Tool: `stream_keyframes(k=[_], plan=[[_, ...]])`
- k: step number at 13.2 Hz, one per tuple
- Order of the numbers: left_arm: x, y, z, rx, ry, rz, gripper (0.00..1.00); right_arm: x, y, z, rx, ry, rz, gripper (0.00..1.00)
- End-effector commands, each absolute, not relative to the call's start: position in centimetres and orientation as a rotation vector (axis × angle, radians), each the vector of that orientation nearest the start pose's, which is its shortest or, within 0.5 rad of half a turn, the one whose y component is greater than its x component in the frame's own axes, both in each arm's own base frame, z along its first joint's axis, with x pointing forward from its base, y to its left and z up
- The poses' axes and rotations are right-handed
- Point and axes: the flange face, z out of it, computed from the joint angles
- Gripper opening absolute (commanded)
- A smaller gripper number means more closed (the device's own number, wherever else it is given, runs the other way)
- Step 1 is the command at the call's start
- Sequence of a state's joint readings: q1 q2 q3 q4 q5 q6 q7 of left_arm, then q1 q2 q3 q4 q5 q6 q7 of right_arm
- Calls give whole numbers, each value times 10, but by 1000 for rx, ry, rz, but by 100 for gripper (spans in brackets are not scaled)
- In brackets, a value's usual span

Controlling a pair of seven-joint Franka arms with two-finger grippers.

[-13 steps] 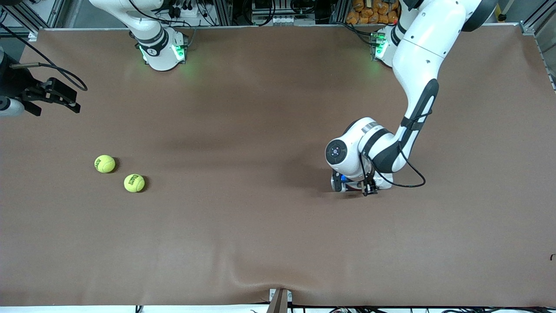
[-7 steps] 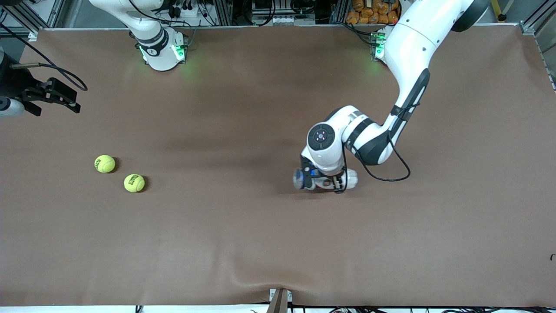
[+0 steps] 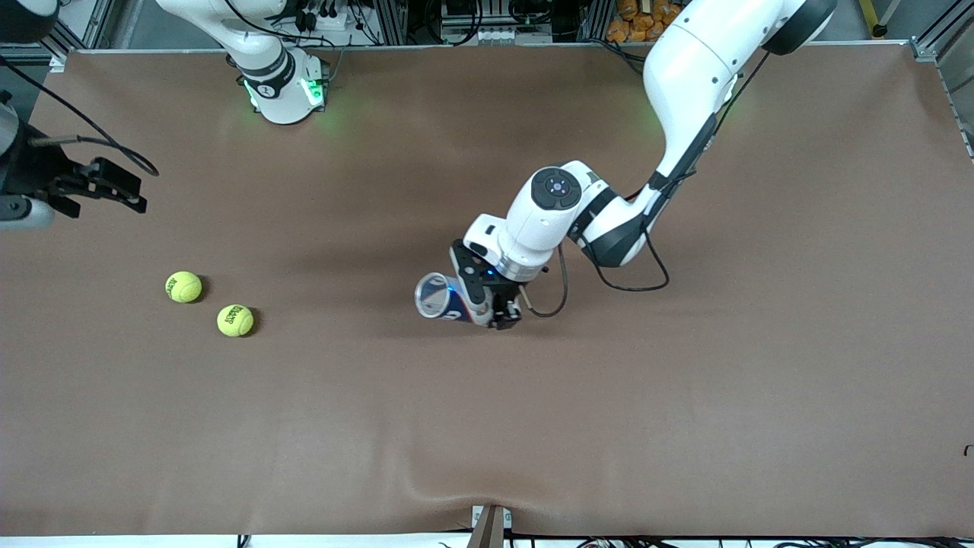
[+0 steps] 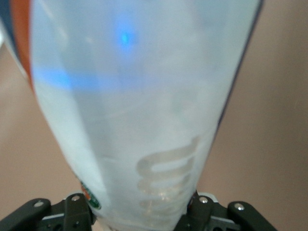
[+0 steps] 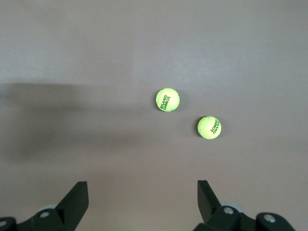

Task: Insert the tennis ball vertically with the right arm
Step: 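Tilt the can upright with the left gripper while the right gripper reaches the balls, then grasp a yellow tennis ball with the right gripper and lift it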

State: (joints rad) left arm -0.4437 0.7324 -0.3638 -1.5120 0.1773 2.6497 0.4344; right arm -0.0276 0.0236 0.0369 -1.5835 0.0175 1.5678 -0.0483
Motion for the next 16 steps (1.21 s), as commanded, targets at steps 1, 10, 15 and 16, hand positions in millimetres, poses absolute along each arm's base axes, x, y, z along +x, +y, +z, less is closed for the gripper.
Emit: stream_keyframes(k=[1,10,15,16], plan=[[548,-522,299,-2738,1820,-922,66,589,5,578,-3120,-80,76,100],[483,-563,191,-2888,1523,-1581,66,663,-43,390,-3144,2,203,100],[452,-579,170,-3016,1412,-1567,67,679,-36,306,-3136,-19,182,100],[450,-579,166,-3029,1402,-1551,67,676,-35,284,-3130,-18,213,100]])
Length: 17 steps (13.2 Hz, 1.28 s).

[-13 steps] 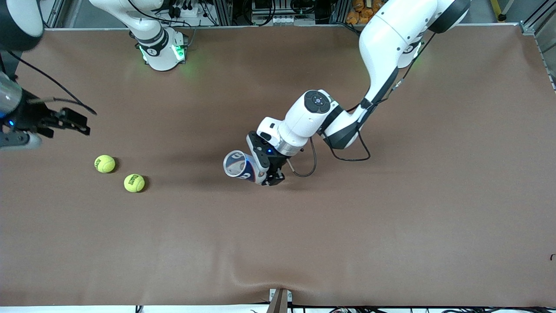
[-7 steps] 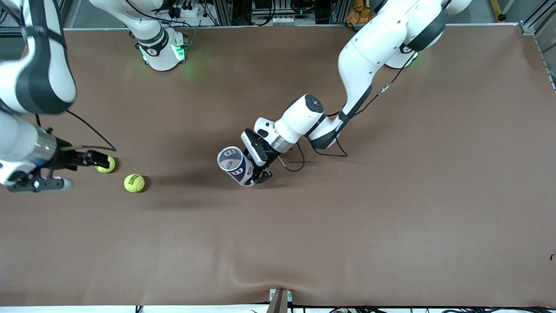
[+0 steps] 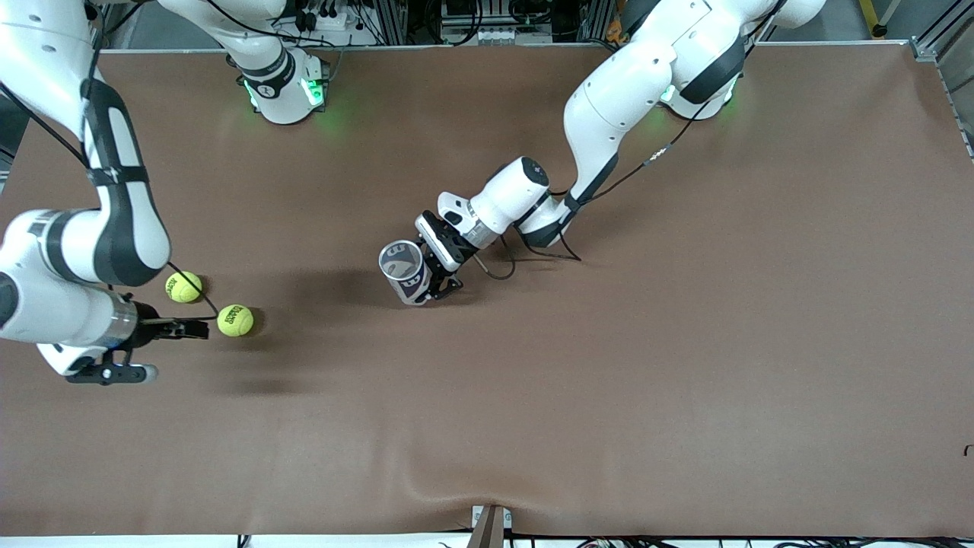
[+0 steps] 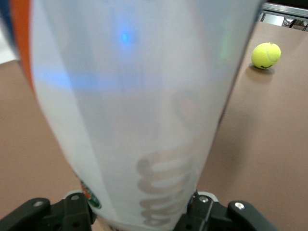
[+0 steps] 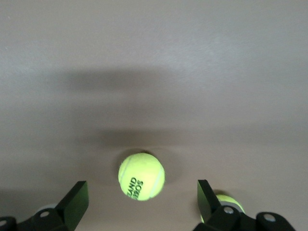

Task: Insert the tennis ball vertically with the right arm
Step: 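Grasp a yellow tennis ball with the right gripper and lift it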

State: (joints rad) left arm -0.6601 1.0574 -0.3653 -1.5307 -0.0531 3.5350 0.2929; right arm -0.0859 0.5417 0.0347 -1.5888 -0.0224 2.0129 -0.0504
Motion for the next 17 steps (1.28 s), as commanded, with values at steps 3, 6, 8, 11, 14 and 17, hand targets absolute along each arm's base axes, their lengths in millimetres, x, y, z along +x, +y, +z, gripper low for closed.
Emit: stream_keyframes(k=[3,6,8,11,14,17], plan=[[446,-577,145,2161,-997,1067,68,661,-11,255,-3136,-89,250,100],[444,-576,139,2168,-1002,1058,68,647,-18,237,-3139,-89,275,100],[444,-576,139,2168,-1002,1058,68,642,-22,234,-3139,-92,278,100],[445,-576,141,2165,-1003,1062,68,631,-30,214,-3136,-71,275,100],[443,-578,143,2160,-1005,1063,69,621,-29,197,-3136,-74,262,100],[443,-579,146,2156,-1008,1068,69,623,-25,202,-3137,-81,263,29]])
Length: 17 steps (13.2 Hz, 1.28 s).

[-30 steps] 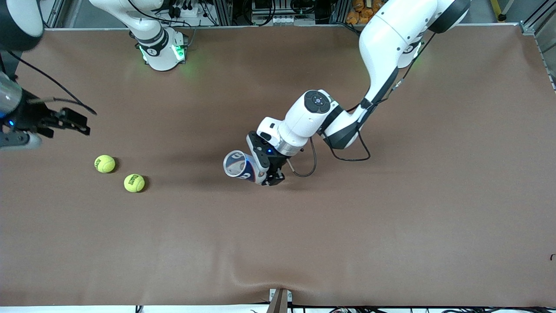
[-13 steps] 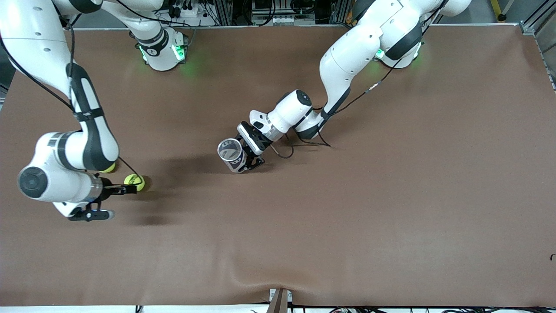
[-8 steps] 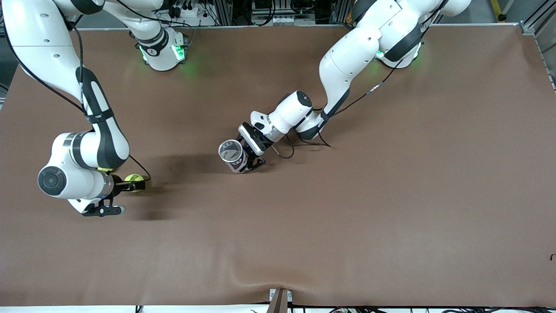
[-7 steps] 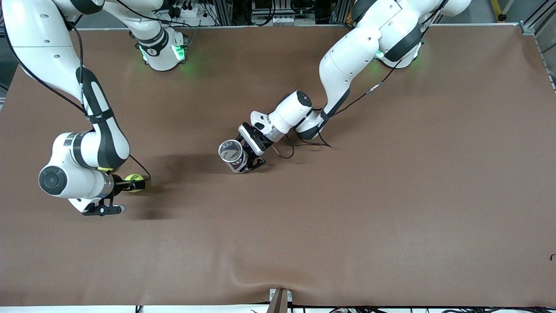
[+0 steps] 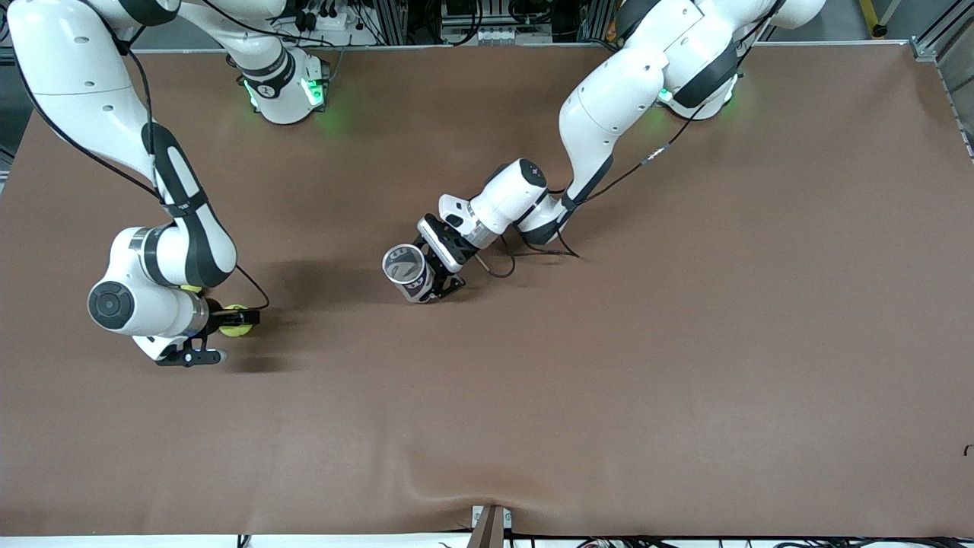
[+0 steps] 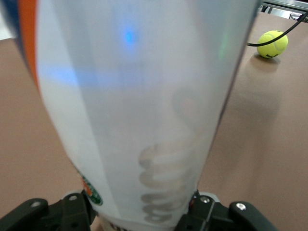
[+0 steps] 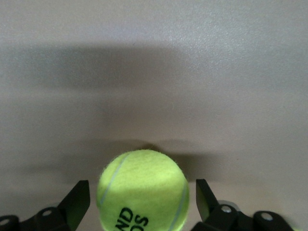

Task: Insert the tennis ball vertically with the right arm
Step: 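Grasp a yellow tennis ball with the right gripper and lift it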

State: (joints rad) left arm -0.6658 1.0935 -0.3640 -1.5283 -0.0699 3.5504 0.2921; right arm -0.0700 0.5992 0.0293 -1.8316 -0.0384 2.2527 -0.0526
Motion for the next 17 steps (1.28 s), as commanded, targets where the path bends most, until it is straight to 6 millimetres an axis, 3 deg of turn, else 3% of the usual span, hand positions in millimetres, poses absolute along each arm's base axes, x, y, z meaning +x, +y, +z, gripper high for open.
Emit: stream_keyframes(k=[1,3,6,9,10,13,14,17], plan=[[444,-579,147,2155,-1007,1070,69,627,-23,208,-3137,-68,257,14],[444,-579,147,2155,-1007,1070,69,644,-16,238,-3122,-57,284,1],[444,-580,148,2153,-1006,1073,69,673,24,310,-3129,-11,335,0],[444,-580,150,2150,-1006,1074,69,675,76,387,-3042,163,395,0],[444,-581,150,2150,-1003,1075,69,674,89,405,-2993,236,382,0],[445,-581,151,2149,-1002,1077,69,662,162,440,-2942,429,360,0],[445,-581,152,2147,-1004,1079,69,656,196,452,-2941,484,344,0],[444,-582,153,2144,-1003,1079,69,631,273,464,-2922,624,364,0]])
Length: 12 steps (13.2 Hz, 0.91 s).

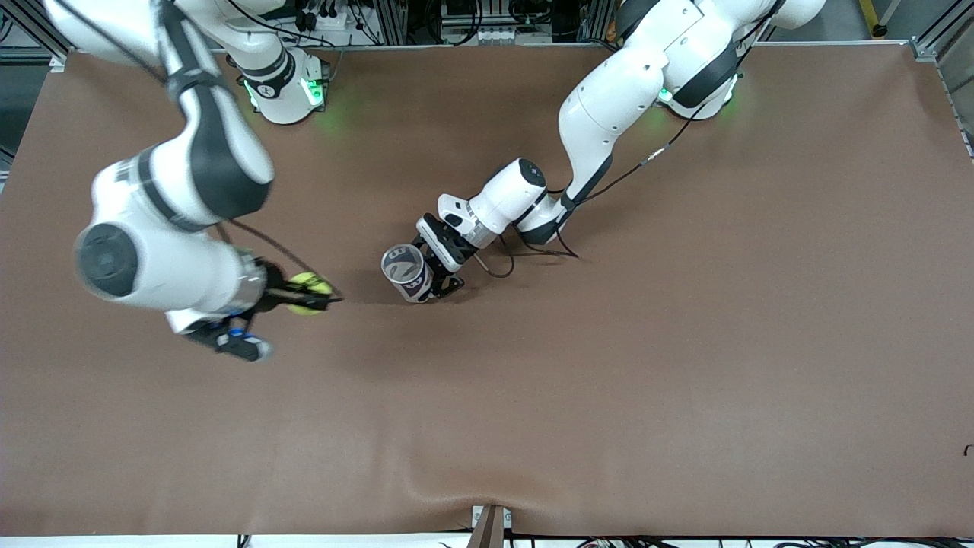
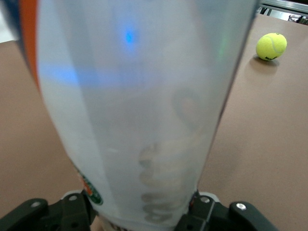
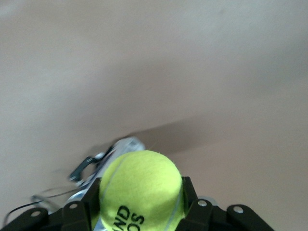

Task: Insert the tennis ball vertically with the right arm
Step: 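Carry the ball over the can opening and release it inside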

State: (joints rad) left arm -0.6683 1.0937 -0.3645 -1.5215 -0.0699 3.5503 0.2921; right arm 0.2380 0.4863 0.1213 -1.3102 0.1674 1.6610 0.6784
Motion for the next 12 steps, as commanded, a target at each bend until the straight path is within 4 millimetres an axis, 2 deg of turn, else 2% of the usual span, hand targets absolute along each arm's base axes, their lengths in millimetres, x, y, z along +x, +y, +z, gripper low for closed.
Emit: stream_keyframes(k=[1,4,6,8,12], plan=[[444,-582,154,2144,-1003,1079,70,624,290,464,-2915,667,374,0],[444,-581,153,2144,-1005,1080,70,608,320,460,-2909,671,415,0],[444,-582,153,2144,-1005,1077,70,604,326,452,-2917,684,436,0],[443,-582,152,2145,-1006,1076,70,598,342,442,-2937,686,434,0],[442,-583,152,2144,-1008,1075,70,599,344,416,-2964,693,440,0]])
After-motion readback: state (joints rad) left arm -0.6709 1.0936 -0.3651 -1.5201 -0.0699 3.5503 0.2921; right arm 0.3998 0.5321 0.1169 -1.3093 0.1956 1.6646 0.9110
